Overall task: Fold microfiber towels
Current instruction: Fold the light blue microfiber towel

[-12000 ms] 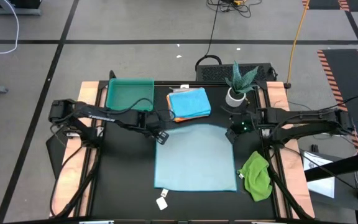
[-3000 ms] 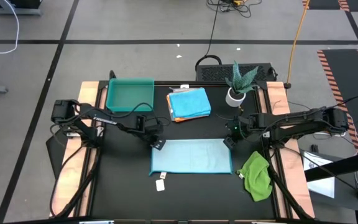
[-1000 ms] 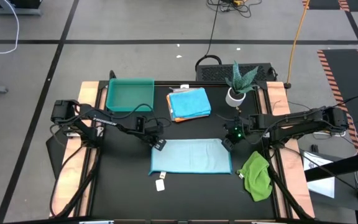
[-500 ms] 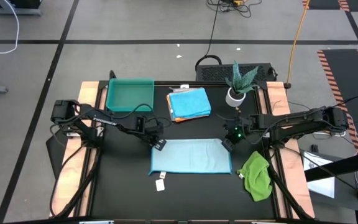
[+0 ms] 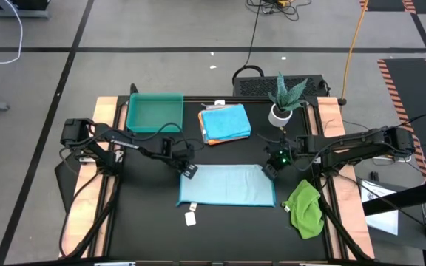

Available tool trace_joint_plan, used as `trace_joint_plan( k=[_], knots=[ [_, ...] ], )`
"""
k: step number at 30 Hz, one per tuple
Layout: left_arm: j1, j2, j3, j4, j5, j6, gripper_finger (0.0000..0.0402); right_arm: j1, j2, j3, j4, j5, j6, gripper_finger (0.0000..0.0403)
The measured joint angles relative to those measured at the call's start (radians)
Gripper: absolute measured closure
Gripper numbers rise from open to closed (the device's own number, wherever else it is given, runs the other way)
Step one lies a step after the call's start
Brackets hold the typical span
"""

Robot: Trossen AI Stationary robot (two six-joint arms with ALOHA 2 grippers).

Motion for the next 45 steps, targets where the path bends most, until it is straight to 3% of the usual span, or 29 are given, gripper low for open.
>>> trace_joint_plan(
  k=[7, 14, 20, 26, 35, 45],
  knots=[
    [0.001, 0.0, 0.0, 0.0, -0.002, 0.023, 0.0352, 0.0, 0.0, 0.087, -0.019, 0.009, -0.022, 0.0403],
    [0.0, 0.0, 0.0, 0.009, -0.017, 0.003, 0.0345, 0.007, 0.033, 0.169, -0.069, 0.053, -0.037, 0.0403],
    [-0.004, 0.0, 0.0, 0.11, -0.019, -0.01, 0.0346, 0.03, 0.197, 0.24, -0.042, 0.05, -0.042, 0.0403],
    [-0.019, -0.021, 0.0, 0.151, -0.041, 0.05, 0.0346, 0.047, 0.356, 0.407, -0.029, 0.025, -0.121, 0.0403],
    [-0.033, -0.166, 0.001, -0.099, -0.087, 0.049, 0.0346, 0.047, 0.484, 0.595, -0.03, 0.025, -0.191, 0.0403],
    [-0.093, -0.428, 0.001, -0.205, -0.206, -0.02, 0.0346, 0.054, 0.656, 0.741, 0.051, 0.019, -0.187, 0.0403]
  ],
)
